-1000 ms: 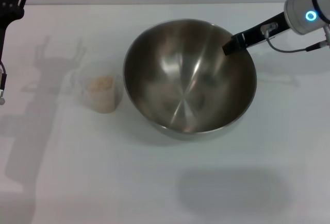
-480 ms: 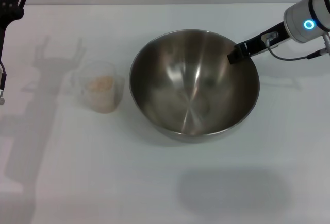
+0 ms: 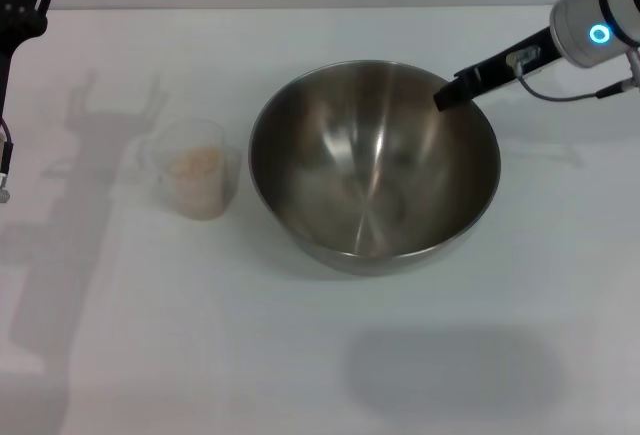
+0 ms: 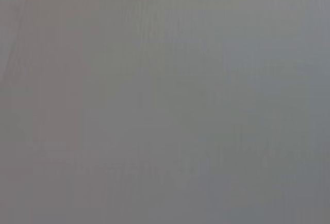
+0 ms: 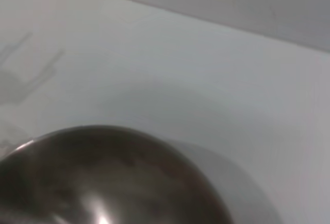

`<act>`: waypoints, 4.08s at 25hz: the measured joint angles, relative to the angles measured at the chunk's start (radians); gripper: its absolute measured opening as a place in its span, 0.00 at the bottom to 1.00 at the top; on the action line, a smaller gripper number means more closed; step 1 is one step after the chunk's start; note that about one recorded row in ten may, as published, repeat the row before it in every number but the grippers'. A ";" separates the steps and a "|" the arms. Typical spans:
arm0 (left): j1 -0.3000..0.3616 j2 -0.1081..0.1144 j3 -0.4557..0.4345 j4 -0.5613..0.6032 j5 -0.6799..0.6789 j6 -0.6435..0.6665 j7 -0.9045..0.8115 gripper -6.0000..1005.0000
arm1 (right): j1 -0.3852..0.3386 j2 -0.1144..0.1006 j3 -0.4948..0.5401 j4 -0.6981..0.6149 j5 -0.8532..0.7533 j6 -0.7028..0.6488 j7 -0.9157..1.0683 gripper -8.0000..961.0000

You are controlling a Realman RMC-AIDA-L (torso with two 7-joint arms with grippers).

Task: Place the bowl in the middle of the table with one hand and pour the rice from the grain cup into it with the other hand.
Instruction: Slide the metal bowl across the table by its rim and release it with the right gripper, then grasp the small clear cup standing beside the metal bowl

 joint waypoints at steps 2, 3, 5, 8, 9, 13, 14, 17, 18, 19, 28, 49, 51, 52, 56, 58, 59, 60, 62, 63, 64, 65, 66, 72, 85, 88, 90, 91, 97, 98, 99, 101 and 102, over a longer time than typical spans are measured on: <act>0.001 0.000 0.000 0.000 0.000 0.000 0.000 0.86 | -0.020 0.012 -0.025 -0.086 -0.036 -0.005 0.008 0.16; 0.001 0.000 0.000 0.000 0.000 0.000 0.000 0.86 | -0.020 0.012 -0.025 -0.086 -0.036 -0.005 0.008 0.18; 0.002 0.000 0.000 0.000 0.000 0.001 0.000 0.86 | -0.030 0.023 -0.029 -0.155 -0.070 -0.005 0.011 0.22; 0.004 0.000 0.000 -0.001 0.000 0.002 0.000 0.86 | -0.050 0.031 -0.047 -0.263 -0.095 -0.009 0.014 0.30; 0.005 0.000 0.000 -0.001 0.000 0.003 0.000 0.86 | -0.066 0.032 -0.068 -0.325 -0.095 -0.022 0.017 0.32; 0.007 0.000 -0.001 -0.002 0.000 0.005 0.000 0.86 | -0.102 0.034 -0.108 -0.418 -0.091 -0.084 0.019 0.40; 0.008 0.000 -0.002 -0.002 0.000 0.005 0.000 0.86 | -0.119 0.036 -0.129 -0.446 -0.086 -0.124 0.019 0.40; 0.010 0.000 -0.004 -0.002 0.000 0.010 0.000 0.86 | -0.194 0.043 -0.239 -0.510 -0.079 -0.331 0.019 0.42; 0.010 0.000 -0.004 -0.002 0.000 0.010 0.000 0.86 | -0.194 0.043 -0.239 -0.510 -0.079 -0.331 0.019 0.42; 0.010 0.000 -0.003 -0.002 0.000 0.013 0.000 0.85 | -0.221 0.043 -0.284 -0.521 -0.078 -0.401 0.020 0.43; 0.015 0.000 -0.001 -0.001 0.000 0.020 0.000 0.85 | -0.443 0.048 -0.600 -0.532 -0.075 -1.084 0.021 0.57; 0.126 -0.003 0.089 -0.047 -0.002 -0.048 0.082 0.85 | -0.428 0.037 -0.839 0.493 0.040 -2.565 0.605 0.72; 0.143 -0.003 0.094 -0.068 -0.002 -0.058 0.127 0.85 | -0.422 0.036 -0.834 0.508 0.040 -2.565 0.605 0.72; 0.197 -0.003 0.107 -0.115 0.000 -0.075 0.224 0.85 | -0.414 0.036 -0.824 0.529 0.041 -2.567 0.605 0.72; 0.235 0.000 0.140 -0.129 0.000 -0.072 0.225 0.85 | -0.409 0.035 -0.803 0.543 0.041 -2.565 0.605 0.72; 0.264 -0.001 0.157 -0.140 0.000 -0.070 0.227 0.85 | -0.401 0.033 -0.795 0.553 0.041 -2.561 0.604 0.72; 0.289 -0.003 0.179 -0.150 -0.002 -0.070 0.231 0.85 | -0.383 0.031 -0.791 0.575 0.041 -2.559 0.604 0.72; 0.298 -0.003 0.192 -0.154 -0.003 -0.072 0.232 0.85 | -0.383 0.031 -0.791 0.575 0.041 -2.559 0.604 0.72; 0.314 -0.003 0.217 -0.166 -0.005 -0.083 0.233 0.85 | -0.362 0.030 -0.785 0.600 0.041 -2.559 0.604 0.72; 0.314 -0.003 0.217 -0.166 -0.005 -0.083 0.233 0.85 | -0.362 0.030 -0.785 0.600 0.041 -2.559 0.604 0.72; 0.323 -0.003 0.226 -0.172 -0.006 -0.106 0.234 0.85 | -0.355 0.030 -0.782 0.606 0.041 -2.558 0.604 0.72; 0.323 -0.003 0.226 -0.172 -0.006 -0.106 0.234 0.85 | -0.350 0.030 -0.780 0.611 0.040 -2.558 0.603 0.72; 0.328 -0.003 0.228 -0.177 -0.006 -0.123 0.234 0.84 | -0.346 0.030 -0.778 0.615 0.040 -2.556 0.603 0.72; 0.321 -0.003 0.238 -0.186 -0.006 -0.238 0.235 0.84 | -0.341 0.030 -0.778 0.618 0.040 -2.551 0.603 0.72; 0.283 -0.003 0.232 -0.186 -0.006 -0.324 0.238 0.84 | -0.342 0.030 -0.777 0.619 0.040 -2.551 0.603 0.72; 0.278 -0.003 0.231 -0.184 -0.006 -0.332 0.238 0.84 | -0.343 0.030 -0.777 0.619 0.040 -2.551 0.603 0.72; 0.259 -0.004 0.228 -0.177 -0.011 -0.351 0.238 0.84 | -0.343 0.030 -0.776 0.619 0.040 -2.551 0.603 0.72; 0.259 -0.004 0.228 -0.177 -0.011 -0.351 0.238 0.84 | -0.344 0.030 -0.774 0.619 0.040 -2.551 0.603 0.72; 0.237 -0.005 0.227 -0.164 -0.031 -0.361 0.238 0.84 | -0.346 0.030 -0.769 0.619 0.041 -2.553 0.603 0.72; 0.228 -0.005 0.227 -0.157 -0.035 -0.366 0.238 0.84 | -0.347 0.030 -0.769 0.619 0.041 -2.553 0.603 0.72; 0.228 -0.005 0.227 -0.157 -0.035 -0.366 0.238 0.84 | -0.347 0.030 -0.769 0.619 0.041 -2.553 0.603 0.72; 0.225 -0.005 0.227 -0.156 -0.035 -0.370 0.238 0.84 | -0.347 0.030 -0.769 0.619 0.041 -2.553 0.603 0.72; 0.225 -0.005 0.227 -0.156 -0.035 -0.370 0.238 0.84 | -0.346 0.030 -0.769 0.619 0.040 -2.553 0.603 0.72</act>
